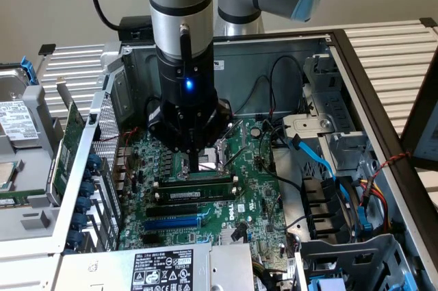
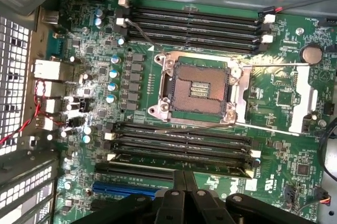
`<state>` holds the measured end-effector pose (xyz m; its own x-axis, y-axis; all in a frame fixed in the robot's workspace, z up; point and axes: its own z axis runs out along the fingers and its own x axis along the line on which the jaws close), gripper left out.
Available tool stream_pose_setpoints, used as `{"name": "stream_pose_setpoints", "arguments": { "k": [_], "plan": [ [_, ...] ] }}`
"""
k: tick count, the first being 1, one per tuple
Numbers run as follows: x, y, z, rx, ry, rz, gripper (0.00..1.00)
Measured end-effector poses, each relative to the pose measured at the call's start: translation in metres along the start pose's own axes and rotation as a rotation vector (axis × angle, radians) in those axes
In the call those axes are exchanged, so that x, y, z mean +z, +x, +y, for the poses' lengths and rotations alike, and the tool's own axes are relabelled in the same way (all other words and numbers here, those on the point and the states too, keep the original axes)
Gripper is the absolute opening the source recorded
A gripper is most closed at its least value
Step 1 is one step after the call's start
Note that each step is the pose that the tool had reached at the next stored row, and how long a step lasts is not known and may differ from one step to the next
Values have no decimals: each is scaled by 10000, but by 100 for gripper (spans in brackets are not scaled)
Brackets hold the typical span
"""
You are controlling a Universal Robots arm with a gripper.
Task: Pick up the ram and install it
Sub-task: 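Press down the ram until it locks into place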
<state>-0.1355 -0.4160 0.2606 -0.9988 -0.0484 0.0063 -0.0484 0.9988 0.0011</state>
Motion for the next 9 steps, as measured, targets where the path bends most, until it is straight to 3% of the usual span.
{"name": "stream_pose_setpoints", "arguments": {
  "k": [4,9],
  "plan": [
    [1,0,0,446,7,-5,11],
    [1,0,0,482,6,-5,11]
  ]
}}
